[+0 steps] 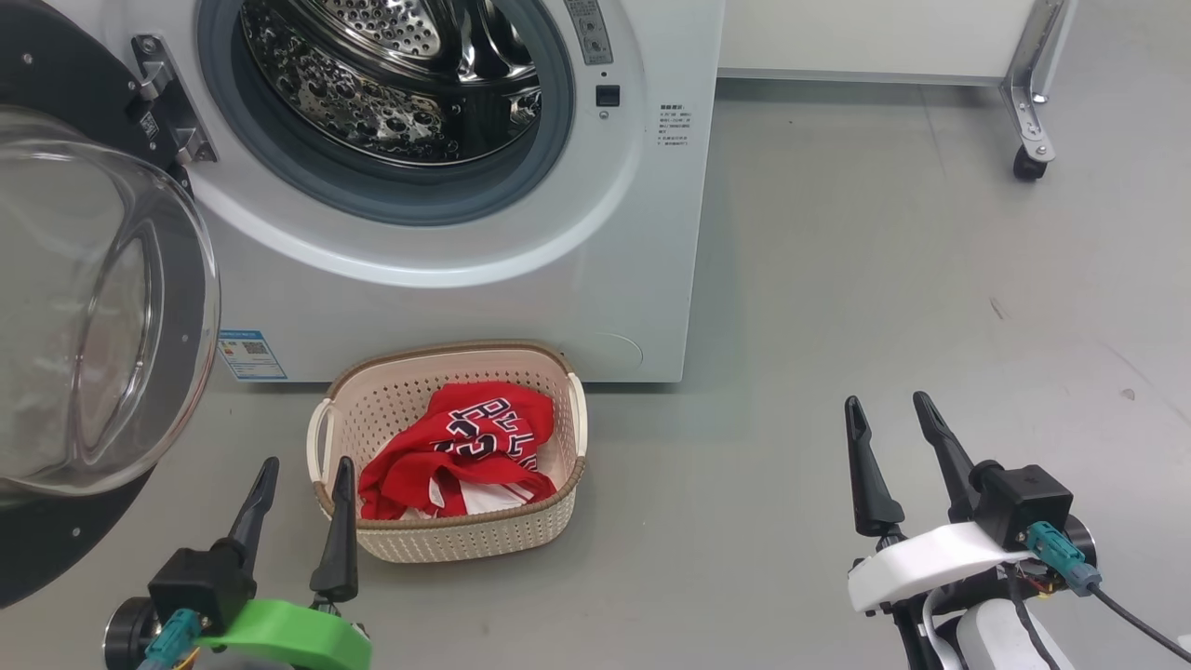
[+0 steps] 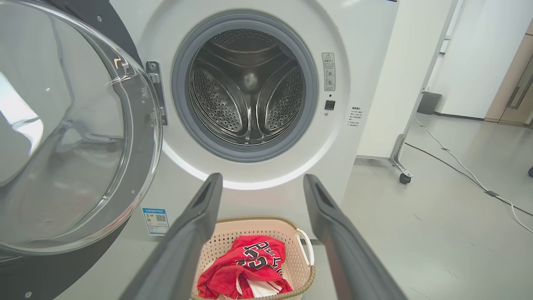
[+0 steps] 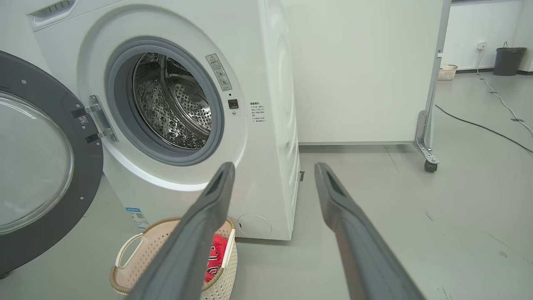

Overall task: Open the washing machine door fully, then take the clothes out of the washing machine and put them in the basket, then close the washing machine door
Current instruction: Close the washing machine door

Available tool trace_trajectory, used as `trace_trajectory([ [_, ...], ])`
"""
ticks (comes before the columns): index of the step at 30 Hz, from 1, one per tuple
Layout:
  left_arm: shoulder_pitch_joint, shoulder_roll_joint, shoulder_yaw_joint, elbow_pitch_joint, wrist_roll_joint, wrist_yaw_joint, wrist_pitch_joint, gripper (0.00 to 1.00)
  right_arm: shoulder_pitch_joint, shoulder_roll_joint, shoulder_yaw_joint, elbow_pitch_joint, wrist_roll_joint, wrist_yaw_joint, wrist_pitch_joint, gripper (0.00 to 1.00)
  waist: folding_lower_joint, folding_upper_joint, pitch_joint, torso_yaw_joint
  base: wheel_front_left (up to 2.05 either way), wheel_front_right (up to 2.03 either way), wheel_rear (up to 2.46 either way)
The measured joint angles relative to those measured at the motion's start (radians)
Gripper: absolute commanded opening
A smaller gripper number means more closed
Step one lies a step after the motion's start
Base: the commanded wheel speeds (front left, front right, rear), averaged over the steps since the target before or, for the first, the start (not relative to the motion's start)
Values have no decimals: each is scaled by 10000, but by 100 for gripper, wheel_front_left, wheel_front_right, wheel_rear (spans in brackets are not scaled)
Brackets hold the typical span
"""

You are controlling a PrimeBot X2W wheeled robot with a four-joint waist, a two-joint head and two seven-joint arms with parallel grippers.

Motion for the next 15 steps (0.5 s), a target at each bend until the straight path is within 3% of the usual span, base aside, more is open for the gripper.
trace_trajectory([
  [15, 0, 0, -65, 10, 71, 0, 0, 100, 0, 0, 94, 63, 0, 6, 2, 100, 0, 0, -45, 12, -34, 34, 0],
])
